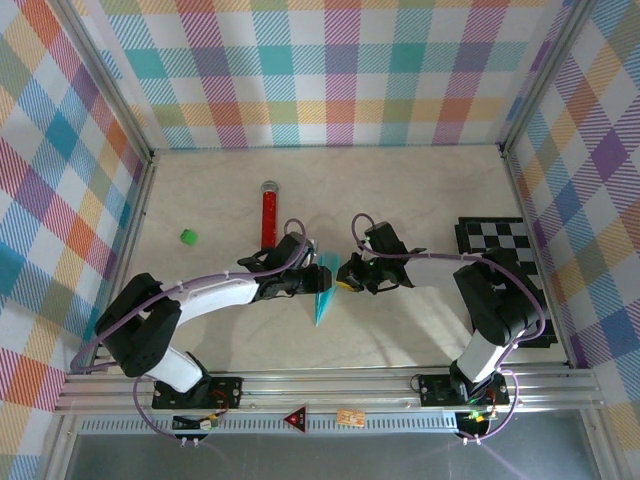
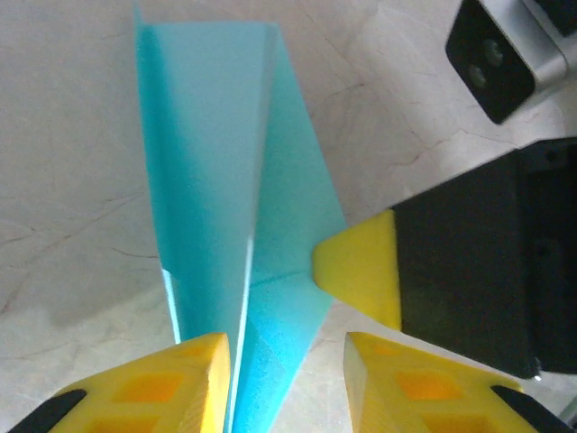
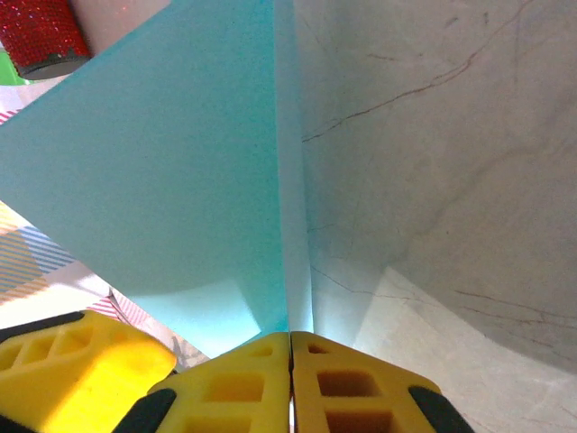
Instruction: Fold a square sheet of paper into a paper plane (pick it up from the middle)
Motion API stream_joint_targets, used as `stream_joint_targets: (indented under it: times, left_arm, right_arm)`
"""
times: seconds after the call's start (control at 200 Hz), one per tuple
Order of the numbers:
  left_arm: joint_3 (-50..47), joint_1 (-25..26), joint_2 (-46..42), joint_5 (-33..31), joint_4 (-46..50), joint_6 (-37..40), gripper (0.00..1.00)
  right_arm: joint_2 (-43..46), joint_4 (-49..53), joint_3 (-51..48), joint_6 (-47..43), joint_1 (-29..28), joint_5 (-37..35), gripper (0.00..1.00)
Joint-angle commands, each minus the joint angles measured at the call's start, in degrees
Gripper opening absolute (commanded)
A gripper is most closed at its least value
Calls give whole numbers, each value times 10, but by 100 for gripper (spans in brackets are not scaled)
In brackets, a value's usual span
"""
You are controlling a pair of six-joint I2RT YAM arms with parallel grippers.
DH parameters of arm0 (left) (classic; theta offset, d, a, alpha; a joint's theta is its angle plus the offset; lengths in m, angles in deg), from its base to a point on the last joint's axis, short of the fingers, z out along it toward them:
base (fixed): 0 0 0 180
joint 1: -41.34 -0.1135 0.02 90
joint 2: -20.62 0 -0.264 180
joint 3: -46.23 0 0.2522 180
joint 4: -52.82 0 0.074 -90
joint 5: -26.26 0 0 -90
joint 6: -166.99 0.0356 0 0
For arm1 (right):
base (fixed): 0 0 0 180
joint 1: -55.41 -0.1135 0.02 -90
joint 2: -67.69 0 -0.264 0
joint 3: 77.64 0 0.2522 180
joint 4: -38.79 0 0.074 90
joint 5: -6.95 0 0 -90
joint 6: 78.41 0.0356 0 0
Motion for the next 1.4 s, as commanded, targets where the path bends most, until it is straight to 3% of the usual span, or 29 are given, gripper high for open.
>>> stream_joint_targets:
  times: [0.0, 0.355, 1.025, 1.195, 1.395]
  left_arm:
    - [5, 11, -3, 9, 33, 10, 38]
    - [13, 26, 11, -26, 40, 13, 51]
    - [37, 29, 53, 1, 39, 23, 48]
    - [48, 29, 69, -9, 55, 27, 40]
    - [62, 30, 70, -21, 75, 34, 41]
  right_arm:
    - [-6, -3, -5, 7, -2, 5, 11]
    - [-6, 3, -4, 6, -2, 4, 11]
    - [-10, 8, -2, 6, -2, 6, 12]
    - [-10, 10, 0, 5, -1, 5, 12]
    - [-14, 9, 3, 5, -1, 7, 12]
